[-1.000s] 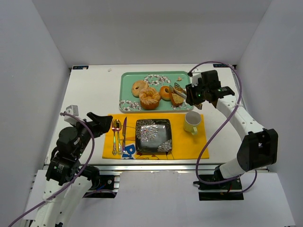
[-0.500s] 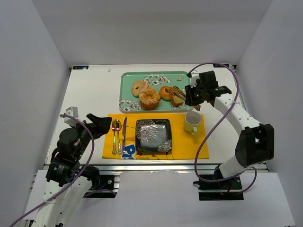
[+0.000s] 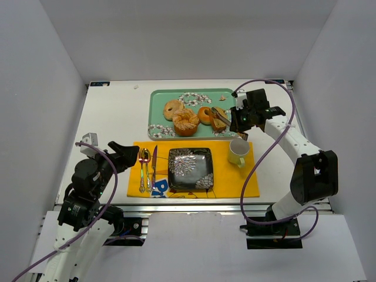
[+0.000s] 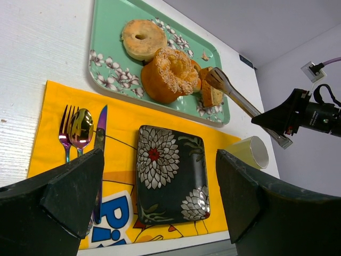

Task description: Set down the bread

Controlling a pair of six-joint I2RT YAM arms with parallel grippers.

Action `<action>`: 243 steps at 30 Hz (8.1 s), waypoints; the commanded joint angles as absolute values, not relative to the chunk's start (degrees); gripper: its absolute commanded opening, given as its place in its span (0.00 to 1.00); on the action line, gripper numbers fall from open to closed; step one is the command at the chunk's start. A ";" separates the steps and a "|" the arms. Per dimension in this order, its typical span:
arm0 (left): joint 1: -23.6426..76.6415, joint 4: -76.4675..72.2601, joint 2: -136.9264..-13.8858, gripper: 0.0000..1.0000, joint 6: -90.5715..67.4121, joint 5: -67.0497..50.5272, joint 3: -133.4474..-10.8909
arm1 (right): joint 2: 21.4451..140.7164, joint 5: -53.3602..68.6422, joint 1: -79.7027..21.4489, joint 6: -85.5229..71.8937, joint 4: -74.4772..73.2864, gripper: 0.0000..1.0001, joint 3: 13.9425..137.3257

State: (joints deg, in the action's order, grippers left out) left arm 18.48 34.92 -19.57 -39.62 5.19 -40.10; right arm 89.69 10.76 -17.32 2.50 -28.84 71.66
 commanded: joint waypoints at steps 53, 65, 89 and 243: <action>18.19 36.74 -19.60 0.94 -38.58 6.24 -44.03 | 59.76 23.38 -38.42 20.75 -36.22 0.38 60.38; 18.19 36.12 -19.51 0.94 -38.76 5.45 -44.03 | 83.28 29.26 -11.69 1.41 -25.84 0.27 78.63; 18.28 34.02 -19.86 0.94 -40.61 4.39 -41.40 | 102.04 23.47 -9.84 11.42 -29.18 0.46 83.41; 18.28 35.60 -16.70 0.94 -40.69 4.57 -41.48 | 55.37 20.39 -32.08 27.95 -49.84 0.01 60.47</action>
State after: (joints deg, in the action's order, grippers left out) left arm 18.48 36.82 -16.45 -40.80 5.34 -41.60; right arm 56.55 19.07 -31.99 27.49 -50.94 61.14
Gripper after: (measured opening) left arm 0.942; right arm 0.242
